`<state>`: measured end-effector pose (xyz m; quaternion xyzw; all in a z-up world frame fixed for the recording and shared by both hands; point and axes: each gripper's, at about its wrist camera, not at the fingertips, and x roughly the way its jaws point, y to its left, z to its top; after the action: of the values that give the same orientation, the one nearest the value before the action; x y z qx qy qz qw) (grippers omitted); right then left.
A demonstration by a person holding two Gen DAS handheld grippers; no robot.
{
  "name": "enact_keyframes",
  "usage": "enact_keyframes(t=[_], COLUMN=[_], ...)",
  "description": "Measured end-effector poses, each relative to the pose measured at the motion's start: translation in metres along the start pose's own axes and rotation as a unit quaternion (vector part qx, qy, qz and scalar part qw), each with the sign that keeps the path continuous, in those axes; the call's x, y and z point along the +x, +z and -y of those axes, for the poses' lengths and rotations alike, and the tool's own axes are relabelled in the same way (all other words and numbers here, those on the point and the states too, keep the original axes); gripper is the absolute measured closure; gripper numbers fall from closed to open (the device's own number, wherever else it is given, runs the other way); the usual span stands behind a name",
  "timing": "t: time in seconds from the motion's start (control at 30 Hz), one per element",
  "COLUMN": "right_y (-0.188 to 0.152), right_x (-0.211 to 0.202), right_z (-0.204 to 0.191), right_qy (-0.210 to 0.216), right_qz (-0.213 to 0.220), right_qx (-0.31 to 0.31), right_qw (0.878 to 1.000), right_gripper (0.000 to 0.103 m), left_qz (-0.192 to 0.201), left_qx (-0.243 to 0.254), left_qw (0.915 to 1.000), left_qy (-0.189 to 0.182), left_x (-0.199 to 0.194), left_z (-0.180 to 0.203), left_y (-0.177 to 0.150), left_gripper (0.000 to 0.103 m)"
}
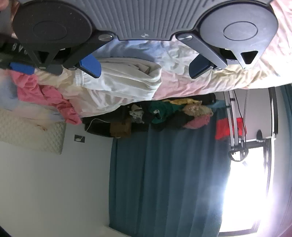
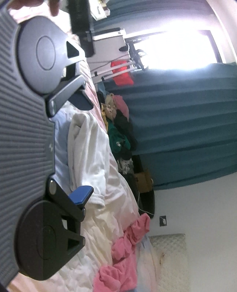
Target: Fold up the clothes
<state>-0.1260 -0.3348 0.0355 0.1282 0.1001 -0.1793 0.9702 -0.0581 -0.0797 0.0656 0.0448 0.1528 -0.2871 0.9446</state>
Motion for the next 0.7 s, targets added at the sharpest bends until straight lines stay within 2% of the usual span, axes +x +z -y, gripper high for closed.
enact_keyframes(t=[0.1, 0.2, 0.4, 0.7], right_y=[-0.021, -0.033, -0.039, -0.042], right_x=[0.005, 0.011, 0.02, 0.024], right_z=[0.0, -0.007, -0.005, -0.007], right_qy=[0.003, -0.01, -0.018, -0.021], right_qz=[-0.005, 0.004, 0.005, -0.004], right_qx=[0.004, -0.032, -0.032, -0.042], right_qw=[1.0, 0.999, 0.999, 0.999], right_gripper=[0.012, 0.012, 0.012, 0.012], left_qz=[0.005, 0.001, -0.001, 0.004], left_qx=[0.017, 0.014, 0.009, -0.022], left_qw=[0.9998, 0.9999, 0.9999, 0.9992], left_qy=[0.004, 0.006, 0.015, 0.033], left_x=[-0.001, 0.001, 0.004, 0.011], left_z=[0.004, 0.001, -0.008, -0.015], left_y=[-0.012, -0.025, -0.044, -0.043], left_gripper=[0.0, 0.0, 0.0, 0.0])
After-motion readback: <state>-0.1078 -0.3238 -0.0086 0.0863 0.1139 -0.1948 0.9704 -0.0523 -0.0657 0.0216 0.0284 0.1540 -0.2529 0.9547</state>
